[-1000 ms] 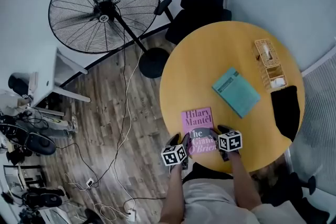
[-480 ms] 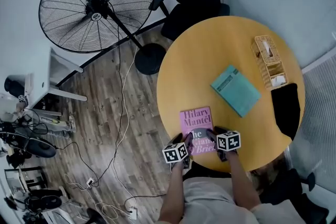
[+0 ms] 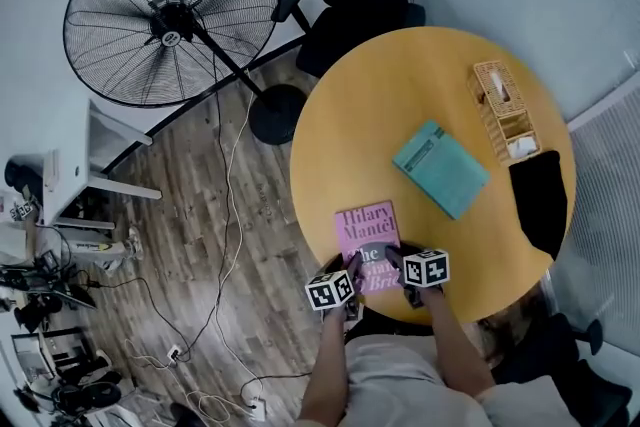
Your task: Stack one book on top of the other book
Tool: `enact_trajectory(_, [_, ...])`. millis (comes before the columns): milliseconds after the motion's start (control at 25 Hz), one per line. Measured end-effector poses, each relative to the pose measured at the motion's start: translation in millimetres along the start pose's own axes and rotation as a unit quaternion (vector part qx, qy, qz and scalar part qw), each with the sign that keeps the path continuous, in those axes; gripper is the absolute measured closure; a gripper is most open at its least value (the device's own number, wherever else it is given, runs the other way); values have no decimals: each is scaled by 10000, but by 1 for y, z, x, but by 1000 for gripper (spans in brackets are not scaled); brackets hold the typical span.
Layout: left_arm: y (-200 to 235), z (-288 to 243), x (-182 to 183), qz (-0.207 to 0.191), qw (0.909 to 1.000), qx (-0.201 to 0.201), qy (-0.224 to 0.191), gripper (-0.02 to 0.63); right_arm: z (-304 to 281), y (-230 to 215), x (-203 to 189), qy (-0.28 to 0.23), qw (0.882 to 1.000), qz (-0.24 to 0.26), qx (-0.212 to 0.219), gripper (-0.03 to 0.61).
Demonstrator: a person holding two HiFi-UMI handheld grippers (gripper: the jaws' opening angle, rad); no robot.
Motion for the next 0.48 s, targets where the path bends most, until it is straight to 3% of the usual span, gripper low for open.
enact_trajectory(480, [-22, 0, 8, 324, 9992, 214, 115, 385, 11, 3, 32, -159, 9968, 747, -221, 428])
Point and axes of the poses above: the fingertips, and each gripper's own axes: z backward along the fingers, y to its left, x out of its top, the point moved 4 cm from there along z, backward along the fingers, and after that the axes turned 9 degrees about -y, right-handed, at the moved point
